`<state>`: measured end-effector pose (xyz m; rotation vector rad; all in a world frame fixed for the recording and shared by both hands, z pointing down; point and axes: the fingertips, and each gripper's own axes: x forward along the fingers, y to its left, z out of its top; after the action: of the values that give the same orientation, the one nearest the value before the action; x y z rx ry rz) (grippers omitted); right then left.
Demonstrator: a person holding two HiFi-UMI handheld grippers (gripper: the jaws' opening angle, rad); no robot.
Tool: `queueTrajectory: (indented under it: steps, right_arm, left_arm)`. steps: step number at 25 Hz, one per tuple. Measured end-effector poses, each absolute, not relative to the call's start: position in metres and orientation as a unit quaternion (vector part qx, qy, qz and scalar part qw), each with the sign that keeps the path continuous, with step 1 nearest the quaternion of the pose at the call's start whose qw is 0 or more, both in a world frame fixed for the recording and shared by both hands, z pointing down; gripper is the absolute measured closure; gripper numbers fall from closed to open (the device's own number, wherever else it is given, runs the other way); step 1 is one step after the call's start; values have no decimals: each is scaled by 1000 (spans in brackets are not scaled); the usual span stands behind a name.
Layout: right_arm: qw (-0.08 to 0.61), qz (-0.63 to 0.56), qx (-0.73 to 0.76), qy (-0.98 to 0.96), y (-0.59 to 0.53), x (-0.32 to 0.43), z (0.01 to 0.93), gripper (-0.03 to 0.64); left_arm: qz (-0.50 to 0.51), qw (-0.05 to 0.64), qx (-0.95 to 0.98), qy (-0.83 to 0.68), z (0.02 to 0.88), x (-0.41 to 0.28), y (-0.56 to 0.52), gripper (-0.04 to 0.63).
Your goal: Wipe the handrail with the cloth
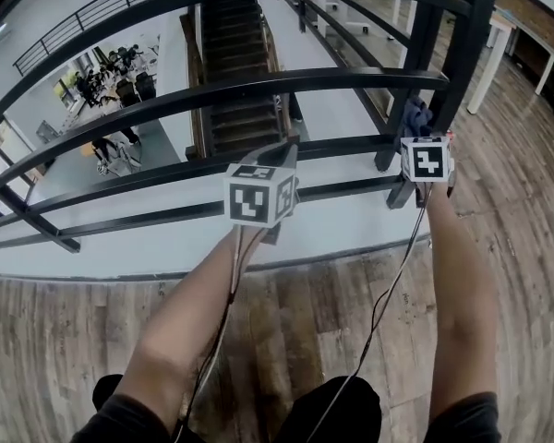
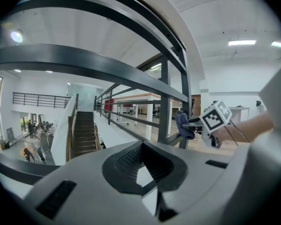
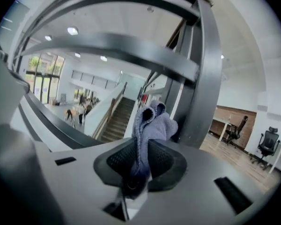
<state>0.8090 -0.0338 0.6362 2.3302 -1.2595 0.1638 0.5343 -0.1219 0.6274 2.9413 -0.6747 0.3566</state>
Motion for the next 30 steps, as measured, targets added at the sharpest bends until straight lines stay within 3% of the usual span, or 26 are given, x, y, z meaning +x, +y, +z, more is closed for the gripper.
queueTrajectory:
  steps: [6, 9, 15, 21, 27, 30]
  right_arm:
    - [116, 15, 811, -573, -71, 663, 616, 549]
    - [89, 30, 782, -617, -98, 569, 624, 549]
    - [110, 22, 717, -688, -173, 379, 635, 549]
    - [116, 39, 676, -727, -239, 226, 658, 549]
    - [125, 47, 633, -763, -303, 81, 675, 549]
    - [137, 59, 618, -772, -327, 22, 692, 549]
  left_arm:
    - [91, 41, 961, -257, 618, 437, -157, 592]
    - [76, 66, 953, -284, 620, 371, -179, 592]
    - [86, 67, 924, -367, 634, 208, -246, 592]
    - [48, 113, 902, -414, 631, 58, -310, 592]
    - [101, 43, 872, -477, 651, -73, -368, 592]
    - [106, 54, 860, -496, 669, -123, -388, 592]
